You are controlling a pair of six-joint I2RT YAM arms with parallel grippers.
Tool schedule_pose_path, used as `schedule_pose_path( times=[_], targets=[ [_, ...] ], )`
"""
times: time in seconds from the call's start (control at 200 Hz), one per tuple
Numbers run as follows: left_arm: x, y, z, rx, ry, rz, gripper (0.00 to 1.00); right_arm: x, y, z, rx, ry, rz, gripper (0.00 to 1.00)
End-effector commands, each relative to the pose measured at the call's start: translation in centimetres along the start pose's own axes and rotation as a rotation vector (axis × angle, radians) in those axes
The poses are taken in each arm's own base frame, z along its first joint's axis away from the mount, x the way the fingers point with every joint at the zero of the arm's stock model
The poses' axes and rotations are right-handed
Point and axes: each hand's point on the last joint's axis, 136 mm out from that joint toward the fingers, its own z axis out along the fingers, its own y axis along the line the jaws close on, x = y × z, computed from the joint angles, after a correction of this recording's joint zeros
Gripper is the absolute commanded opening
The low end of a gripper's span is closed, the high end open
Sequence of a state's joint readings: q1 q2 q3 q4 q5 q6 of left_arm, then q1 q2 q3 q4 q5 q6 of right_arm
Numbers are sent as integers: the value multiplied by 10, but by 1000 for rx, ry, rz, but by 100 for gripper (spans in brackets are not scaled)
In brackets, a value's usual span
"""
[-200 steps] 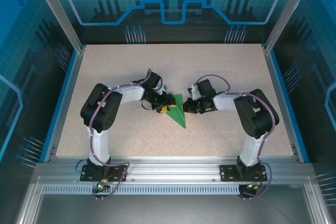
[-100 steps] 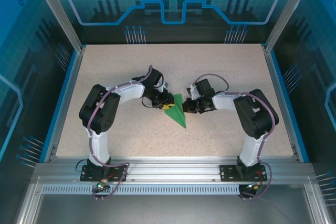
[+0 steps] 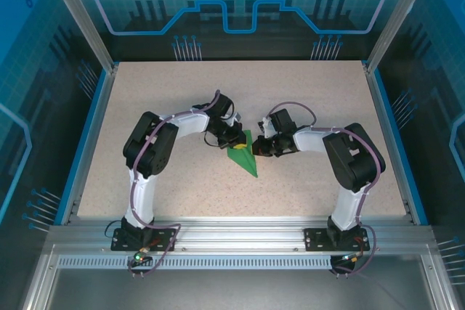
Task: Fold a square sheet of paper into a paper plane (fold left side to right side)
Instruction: Fourth fold the wing at the center of the table.
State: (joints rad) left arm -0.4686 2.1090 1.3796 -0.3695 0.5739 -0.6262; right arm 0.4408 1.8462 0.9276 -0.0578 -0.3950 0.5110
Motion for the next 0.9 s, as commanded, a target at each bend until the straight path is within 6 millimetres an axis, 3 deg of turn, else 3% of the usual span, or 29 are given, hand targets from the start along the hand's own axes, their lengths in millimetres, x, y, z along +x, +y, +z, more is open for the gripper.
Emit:
schedule_pose_path(
  times=[0.0,0.515,0.705,0.895],
  targets=[
    [0,-3,2,0,18,14,5,27,-20,12,90,93,17,5],
    [15,36,14,-93,36,-38,1,26,-22,11,107,87,13,6],
    [19,46,16,-123,39,-52,0,13,-9,2,69,51,-7,10],
    [22,51,17,-131,44,-59,0,-7,13,-24,6,-32,-26,23]
  ],
)
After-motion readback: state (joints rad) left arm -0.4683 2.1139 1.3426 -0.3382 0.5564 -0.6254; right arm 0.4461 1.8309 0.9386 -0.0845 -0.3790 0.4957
